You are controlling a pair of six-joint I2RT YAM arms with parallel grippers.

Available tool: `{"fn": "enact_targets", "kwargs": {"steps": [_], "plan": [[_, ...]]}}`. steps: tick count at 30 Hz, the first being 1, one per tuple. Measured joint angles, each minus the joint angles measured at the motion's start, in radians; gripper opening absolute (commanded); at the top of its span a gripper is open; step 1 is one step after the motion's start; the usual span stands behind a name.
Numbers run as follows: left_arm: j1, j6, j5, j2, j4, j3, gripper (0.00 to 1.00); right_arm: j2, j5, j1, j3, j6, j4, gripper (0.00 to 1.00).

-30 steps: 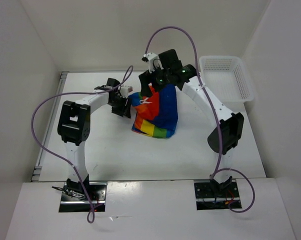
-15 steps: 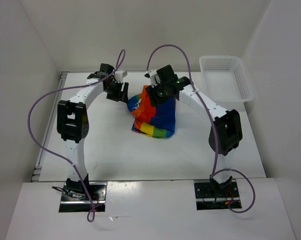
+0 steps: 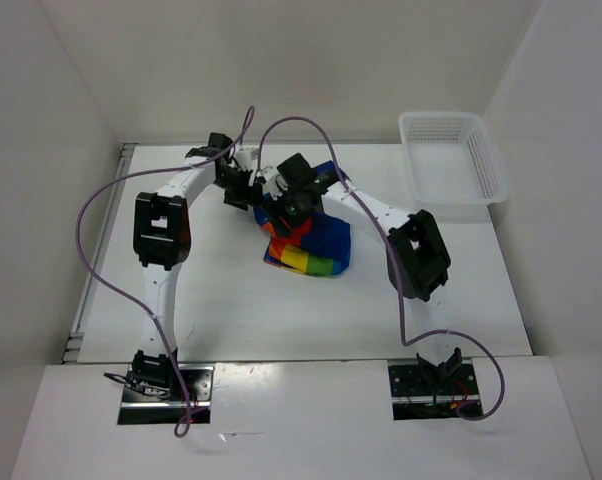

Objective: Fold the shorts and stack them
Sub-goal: Fold the shorts

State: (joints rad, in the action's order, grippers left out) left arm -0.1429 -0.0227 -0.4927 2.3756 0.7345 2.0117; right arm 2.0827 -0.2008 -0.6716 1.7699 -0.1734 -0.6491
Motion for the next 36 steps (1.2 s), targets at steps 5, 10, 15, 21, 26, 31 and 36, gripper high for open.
{"fn": "enact_targets", "kwargs": {"steps": [5,10,15,21,26,31,36], "plan": [[-0.001,-0.002,-0.061,0.032,0.006,0.023,0.58,0.066,0.016,0.0,0.027,0.007,0.016,0.49],[-0.008,-0.004,-0.111,0.057,0.008,0.029,0.34,0.075,0.039,0.0,0.027,0.01,0.02,0.2],[-0.026,-0.002,-0.152,0.079,0.013,0.047,0.1,0.07,0.063,-0.005,0.027,-0.004,0.02,0.03],[-0.045,-0.003,-0.188,0.075,0.007,0.114,0.03,-0.028,0.121,-0.047,-0.02,-0.045,0.021,0.0],[-0.08,-0.005,-0.213,0.048,0.007,0.188,0.03,-0.163,0.171,-0.074,-0.077,-0.081,0.031,0.0],[-0.147,-0.004,-0.225,0.047,0.005,0.282,0.05,-0.246,0.201,-0.077,-0.143,-0.116,0.047,0.0],[-0.212,-0.003,-0.232,0.076,0.014,0.378,0.22,-0.248,0.198,-0.102,-0.191,-0.148,0.059,0.28]]}}
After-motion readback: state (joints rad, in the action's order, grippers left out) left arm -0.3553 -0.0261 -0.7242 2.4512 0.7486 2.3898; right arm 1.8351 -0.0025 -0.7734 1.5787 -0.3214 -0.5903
